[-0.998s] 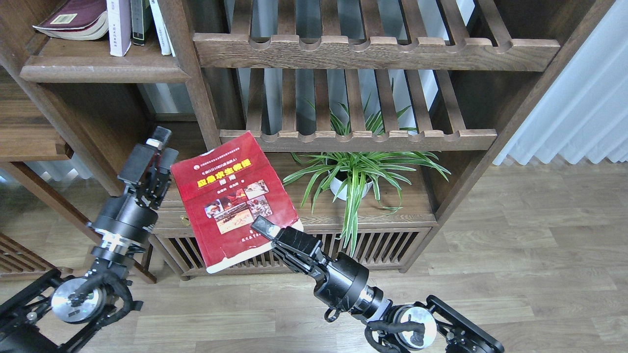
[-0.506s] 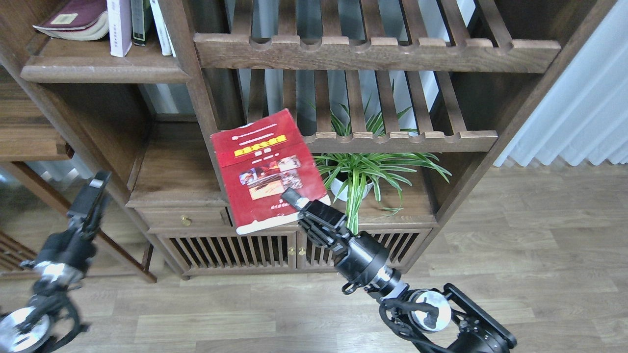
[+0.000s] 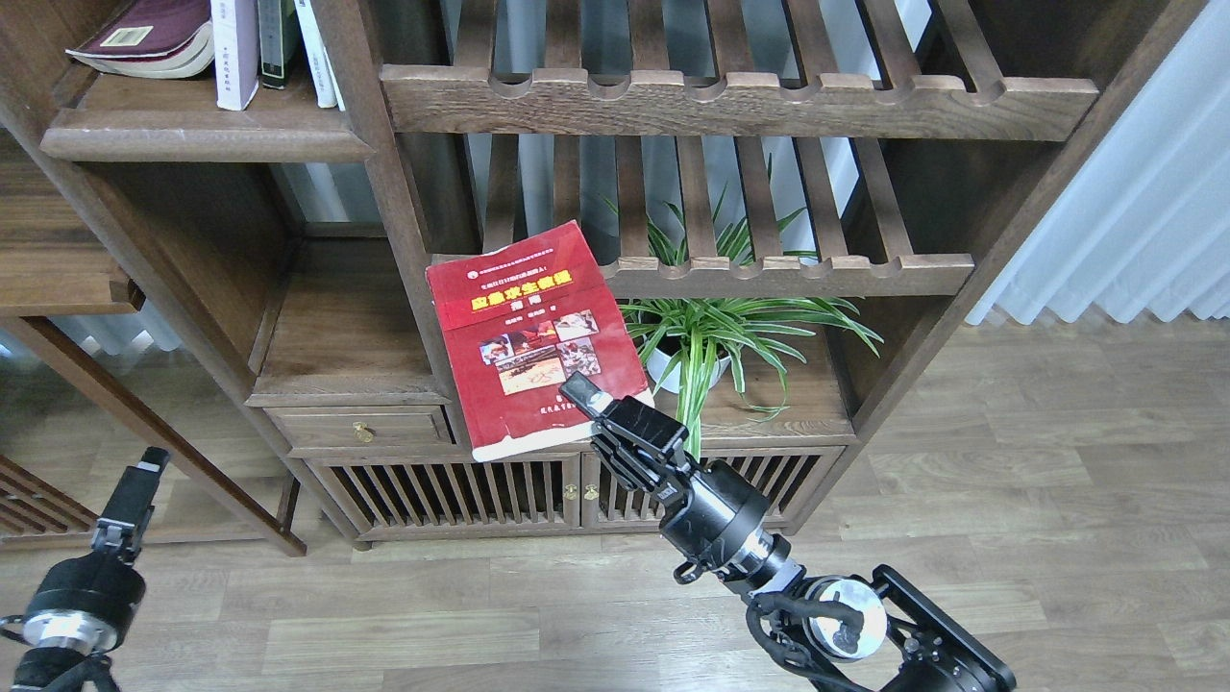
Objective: Organize books on shelf
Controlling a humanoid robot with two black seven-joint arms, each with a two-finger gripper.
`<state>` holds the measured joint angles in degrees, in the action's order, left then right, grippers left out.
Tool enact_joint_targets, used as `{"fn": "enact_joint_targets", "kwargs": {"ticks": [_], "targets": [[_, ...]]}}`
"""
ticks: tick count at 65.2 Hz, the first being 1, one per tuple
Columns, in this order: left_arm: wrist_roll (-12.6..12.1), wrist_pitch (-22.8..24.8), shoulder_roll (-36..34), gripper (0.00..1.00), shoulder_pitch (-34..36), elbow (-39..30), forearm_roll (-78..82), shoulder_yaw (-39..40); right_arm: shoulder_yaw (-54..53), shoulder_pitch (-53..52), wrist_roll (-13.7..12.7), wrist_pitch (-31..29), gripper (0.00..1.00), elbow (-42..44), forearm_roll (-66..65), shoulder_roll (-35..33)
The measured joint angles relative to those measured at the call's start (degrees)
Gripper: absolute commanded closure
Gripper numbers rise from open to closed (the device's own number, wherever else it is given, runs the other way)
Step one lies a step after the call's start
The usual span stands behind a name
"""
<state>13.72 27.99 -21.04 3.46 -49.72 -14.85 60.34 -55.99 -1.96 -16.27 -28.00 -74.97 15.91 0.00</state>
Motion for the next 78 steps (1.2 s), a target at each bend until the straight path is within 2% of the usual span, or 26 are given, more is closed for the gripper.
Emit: {"fn": "enact_joint_targets", "kwargs": {"ticks": [8, 15, 27, 31, 36, 42, 45, 46, 54, 62, 71, 78], "targets": [[-0.58, 0.00, 2.23, 0.00, 0.55, 2.52, 0.58, -1.29, -0.02, 0.44, -0.05, 0.00, 0.99, 0.00, -0.08, 0.00], [-1.60, 0.00, 2.81, 0.00, 1.28, 5.28, 3.94, -6.65, -0.06, 0.73, -0.17, 0.00, 0.99, 0.00, -0.27, 0.00], [-2.43, 0.01, -0.02, 0.00, 2.18, 5.52, 4.66, -10.47, -0.01, 1.06, -0.67, 0.00, 0.99, 0.00, -0.53, 0.00], [-3.49, 0.01, -0.69, 0.00, 3.03, 5.90, 4.99, -10.60, 0.00, 1.19, -0.68, 0.00, 0.99, 0.00, -0.58, 0.00], [-6.63, 0.01, -0.89, 0.00, 4.87, 7.05, 5.02, -10.43, 0.00, 1.25, -0.75, 0.00, 0.99, 0.00, -0.68, 0.00], [-12.88, 0.01, -0.97, 0.00, 6.92, 7.83, 4.84, -10.81, 0.00, 1.26, -0.77, 0.00, 0.99, 0.00, -1.06, 0.00], [-14.94, 0.01, -1.26, 0.00, 7.88, 7.54, 4.56, -10.94, 0.00, 1.26, -0.78, 0.00, 0.99, 0.00, -1.29, 0.00], [-17.55, -0.32, -1.86, 0.00, 9.55, 6.03, 3.11, -10.79, 0.00, 1.26, -0.79, 0.00, 0.99, 0.00, -1.57, 0.00], [-20.91, -1.99, -1.41, 0.00, 11.00, -0.06, -5.34, -9.67, 0.01, 1.26, -0.78, 0.00, 0.99, 0.00, -1.74, 0.00], [-26.23, -0.77, -0.09, 0.00, 10.39, -9.87, -16.60, -9.48, 0.01, 1.26, -0.78, 0.00, 0.99, 0.13, -1.77, 0.00], [-30.01, -0.07, 0.45, 0.00, 7.18, -13.17, -21.11, -7.83, -0.11, 1.36, -0.79, 0.00, 0.99, 0.14, -1.73, 0.00], [-34.61, -0.01, -1.01, 0.01, 3.91, -15.76, -25.11, -6.54, -0.14, 1.88, -0.79, 0.00, 0.98, 0.18, -1.65, 0.00]]}}
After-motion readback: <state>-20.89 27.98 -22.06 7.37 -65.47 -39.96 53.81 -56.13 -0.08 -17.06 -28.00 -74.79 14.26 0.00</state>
